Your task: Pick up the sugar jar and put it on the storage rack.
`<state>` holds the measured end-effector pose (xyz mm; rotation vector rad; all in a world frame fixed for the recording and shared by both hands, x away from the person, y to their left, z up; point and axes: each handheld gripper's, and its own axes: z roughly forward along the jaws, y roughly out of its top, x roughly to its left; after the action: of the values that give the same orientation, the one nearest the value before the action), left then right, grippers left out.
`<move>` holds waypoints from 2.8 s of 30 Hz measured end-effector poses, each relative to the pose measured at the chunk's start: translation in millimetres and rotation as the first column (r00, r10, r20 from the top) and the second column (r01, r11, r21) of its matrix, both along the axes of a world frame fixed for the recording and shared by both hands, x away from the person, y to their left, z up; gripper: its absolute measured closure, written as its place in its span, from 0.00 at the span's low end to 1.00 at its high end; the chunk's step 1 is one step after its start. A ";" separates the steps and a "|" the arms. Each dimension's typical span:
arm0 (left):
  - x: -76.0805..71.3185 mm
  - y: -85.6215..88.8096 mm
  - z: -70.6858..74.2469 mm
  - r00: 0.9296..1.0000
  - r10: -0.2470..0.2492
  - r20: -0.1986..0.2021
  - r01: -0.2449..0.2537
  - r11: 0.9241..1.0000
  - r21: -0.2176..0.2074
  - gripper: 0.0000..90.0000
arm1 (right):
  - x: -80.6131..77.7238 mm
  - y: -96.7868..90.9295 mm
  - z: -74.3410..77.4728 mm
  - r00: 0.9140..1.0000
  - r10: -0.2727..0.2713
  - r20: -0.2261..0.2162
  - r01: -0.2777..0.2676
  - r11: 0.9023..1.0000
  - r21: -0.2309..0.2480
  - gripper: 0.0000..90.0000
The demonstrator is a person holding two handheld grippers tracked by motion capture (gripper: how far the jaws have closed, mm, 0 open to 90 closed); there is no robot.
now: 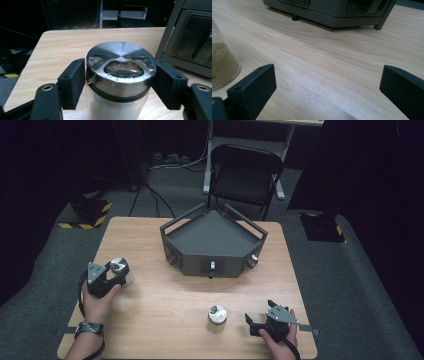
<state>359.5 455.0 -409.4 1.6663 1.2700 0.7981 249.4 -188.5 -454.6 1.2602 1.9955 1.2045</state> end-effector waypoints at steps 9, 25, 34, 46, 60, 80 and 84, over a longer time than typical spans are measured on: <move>-0.9 1.2 -3.5 1.000 0.003 0.014 -0.003 1.000 -0.019 0.35 | 0.2 -1.6 -0.7 1.000 -0.001 0.000 0.001 1.000 0.010 0.01; -0.9 -1.8 0.0 1.000 0.014 0.028 -0.014 1.000 -0.012 0.39 | 0.4 -1.3 -0.2 1.000 0.002 -0.003 -0.002 1.000 0.008 0.01; -9.7 -6.7 4.8 0.998 -0.026 0.061 0.026 1.000 0.000 0.39 | 0.7 -2.0 -0.5 1.000 0.003 -0.003 -0.003 1.000 0.012 0.01; -20.9 -25.4 27.5 0.984 -0.117 0.136 0.120 0.993 -0.016 0.39 | 0.7 -2.4 -0.3 1.000 0.003 -0.005 -0.003 1.000 0.013 0.01; -22.4 -45.8 49.9 0.969 -0.179 0.168 0.186 0.982 -0.024 0.39 | 1.3 -4.5 -0.8 1.000 0.007 -0.007 -0.006 1.000 0.023 0.01; -13.0 -75.2 79.9 0.949 -0.237 0.206 0.251 0.967 -0.043 0.39 | 1.7 -7.2 -0.9 1.000 0.007 -0.012 -0.006 1.000 0.031 0.01; -9.8 -80.4 84.3 0.946 -0.246 0.210 0.262 0.964 -0.047 0.39 | 2.1 -7.4 -0.8 1.000 0.008 -0.013 -0.008 0.999 0.031 0.01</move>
<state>349.6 374.6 -325.2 1.6039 0.9108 0.7327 251.5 -195.9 -455.4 1.2799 2.0003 1.2385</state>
